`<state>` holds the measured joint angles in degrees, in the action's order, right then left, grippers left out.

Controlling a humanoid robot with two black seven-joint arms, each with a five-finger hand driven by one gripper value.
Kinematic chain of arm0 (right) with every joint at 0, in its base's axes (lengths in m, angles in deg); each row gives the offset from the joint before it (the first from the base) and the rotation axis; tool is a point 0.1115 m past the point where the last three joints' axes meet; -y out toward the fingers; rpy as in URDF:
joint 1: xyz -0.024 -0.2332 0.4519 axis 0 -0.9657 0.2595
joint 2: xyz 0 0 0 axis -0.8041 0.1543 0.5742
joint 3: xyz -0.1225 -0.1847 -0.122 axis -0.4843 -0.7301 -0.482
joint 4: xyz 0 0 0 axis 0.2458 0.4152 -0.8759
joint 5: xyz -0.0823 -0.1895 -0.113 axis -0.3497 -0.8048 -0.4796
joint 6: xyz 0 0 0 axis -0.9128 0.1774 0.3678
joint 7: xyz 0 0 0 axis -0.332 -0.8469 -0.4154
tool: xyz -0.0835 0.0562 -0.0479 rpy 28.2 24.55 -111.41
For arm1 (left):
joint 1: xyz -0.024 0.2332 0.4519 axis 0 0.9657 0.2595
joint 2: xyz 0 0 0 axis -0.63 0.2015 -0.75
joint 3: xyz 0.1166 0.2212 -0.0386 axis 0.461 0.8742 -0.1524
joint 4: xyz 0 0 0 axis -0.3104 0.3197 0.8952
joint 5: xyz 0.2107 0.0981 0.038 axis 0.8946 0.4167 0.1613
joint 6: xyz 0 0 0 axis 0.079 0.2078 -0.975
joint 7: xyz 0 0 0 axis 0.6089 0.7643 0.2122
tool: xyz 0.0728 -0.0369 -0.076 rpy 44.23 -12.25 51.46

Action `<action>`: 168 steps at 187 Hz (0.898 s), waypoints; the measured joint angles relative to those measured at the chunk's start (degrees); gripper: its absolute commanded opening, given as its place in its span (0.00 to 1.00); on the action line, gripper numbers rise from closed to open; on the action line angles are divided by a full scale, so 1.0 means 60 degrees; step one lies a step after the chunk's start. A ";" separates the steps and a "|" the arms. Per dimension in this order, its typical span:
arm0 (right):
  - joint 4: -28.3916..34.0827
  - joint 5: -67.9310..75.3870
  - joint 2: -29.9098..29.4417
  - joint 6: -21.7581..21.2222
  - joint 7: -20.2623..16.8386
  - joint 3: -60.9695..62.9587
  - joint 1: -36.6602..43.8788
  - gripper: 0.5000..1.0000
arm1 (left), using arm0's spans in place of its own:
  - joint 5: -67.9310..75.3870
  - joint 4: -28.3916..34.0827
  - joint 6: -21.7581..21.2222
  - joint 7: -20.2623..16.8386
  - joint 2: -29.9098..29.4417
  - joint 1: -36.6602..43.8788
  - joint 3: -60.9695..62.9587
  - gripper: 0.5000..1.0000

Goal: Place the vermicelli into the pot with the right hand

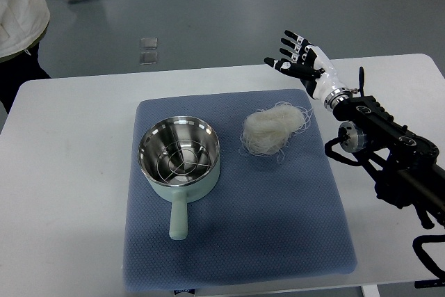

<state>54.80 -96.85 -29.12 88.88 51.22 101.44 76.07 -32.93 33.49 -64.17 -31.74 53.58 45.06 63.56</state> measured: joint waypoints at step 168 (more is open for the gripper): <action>-0.0003 0.0000 0.0060 -0.0141 0.0012 -0.0029 0.0079 0.85 | 0.0000 0.0000 -0.0005 -0.0015 0.0000 -0.0009 -0.0009 1.00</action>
<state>54.78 -96.85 -28.76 88.03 51.29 101.26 76.54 -32.93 33.49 -64.20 -31.83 53.58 45.01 63.50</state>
